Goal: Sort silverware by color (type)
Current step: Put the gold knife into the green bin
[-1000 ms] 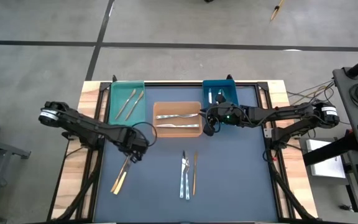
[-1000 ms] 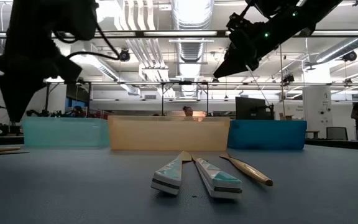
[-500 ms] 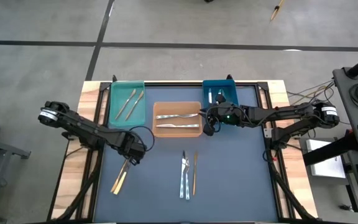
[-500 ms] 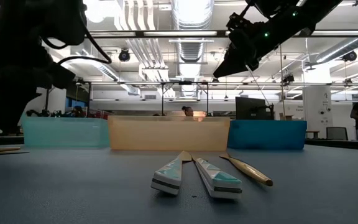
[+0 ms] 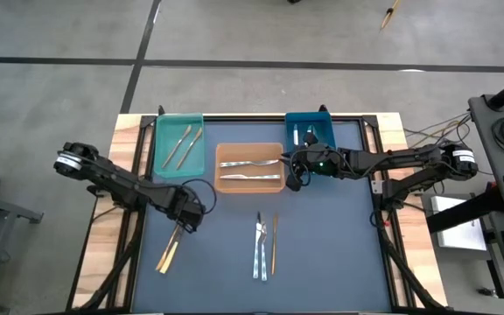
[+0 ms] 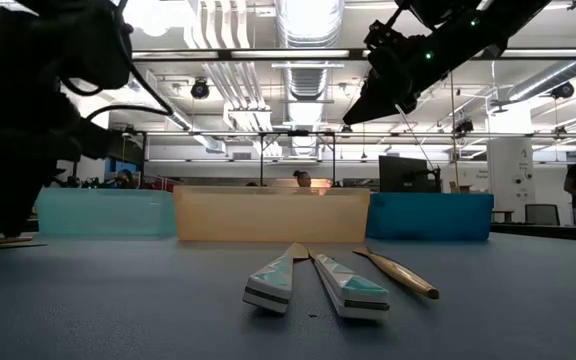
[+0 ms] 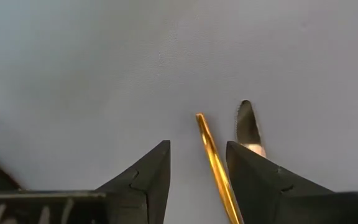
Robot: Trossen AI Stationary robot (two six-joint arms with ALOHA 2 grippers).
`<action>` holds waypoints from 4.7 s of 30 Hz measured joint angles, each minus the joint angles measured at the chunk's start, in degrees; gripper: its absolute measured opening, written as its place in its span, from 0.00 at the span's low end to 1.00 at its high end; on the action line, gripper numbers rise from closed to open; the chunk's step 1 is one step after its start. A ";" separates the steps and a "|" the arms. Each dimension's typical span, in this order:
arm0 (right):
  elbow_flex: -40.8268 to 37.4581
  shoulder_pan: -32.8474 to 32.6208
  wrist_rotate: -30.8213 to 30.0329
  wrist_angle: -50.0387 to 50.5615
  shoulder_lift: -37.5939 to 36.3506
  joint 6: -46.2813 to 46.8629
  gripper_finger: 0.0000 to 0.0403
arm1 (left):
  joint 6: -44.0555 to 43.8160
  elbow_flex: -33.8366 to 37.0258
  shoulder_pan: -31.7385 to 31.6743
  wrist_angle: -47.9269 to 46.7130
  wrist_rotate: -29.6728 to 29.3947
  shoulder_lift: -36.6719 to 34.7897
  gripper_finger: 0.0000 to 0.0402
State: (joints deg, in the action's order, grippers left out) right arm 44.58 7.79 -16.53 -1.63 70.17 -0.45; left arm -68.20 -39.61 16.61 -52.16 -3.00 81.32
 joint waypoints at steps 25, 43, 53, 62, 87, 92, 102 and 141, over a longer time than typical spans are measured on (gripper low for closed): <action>-0.02 0.00 0.00 -0.39 0.00 0.00 0.16 | -1.05 3.96 0.34 5.51 -1.57 -0.07 0.11; -0.02 0.00 0.00 -0.37 0.00 -0.61 0.16 | -3.81 3.53 0.25 5.61 -6.24 0.09 0.00; -0.02 0.00 0.00 -0.37 0.00 -0.61 0.16 | 0.36 -1.78 0.14 -0.78 -9.97 -0.97 0.00; -0.02 -0.01 0.00 -0.38 0.00 -0.63 0.16 | 4.85 -5.16 0.16 -1.25 -12.00 -6.27 0.00; -0.02 -0.02 8.83 -6.91 0.00 -2.63 0.16 | 71.33 -17.71 -0.86 47.77 -23.08 -15.28 0.00; -0.02 -0.17 11.08 -9.78 0.00 -4.14 0.16 | 77.87 -17.21 -1.70 56.78 -22.69 -12.58 0.00; -0.02 -0.42 15.13 -14.60 0.04 -5.63 0.16 | 77.63 -17.19 -2.90 66.39 -21.63 -6.94 0.00; 0.02 -0.66 24.34 -39.53 10.52 -4.23 0.59 | 73.69 -17.36 -6.81 87.08 -36.99 4.13 0.00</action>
State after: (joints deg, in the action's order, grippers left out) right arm 44.60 7.14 7.81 -41.16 80.69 -4.67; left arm 5.49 -56.97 9.80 34.91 -39.99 85.45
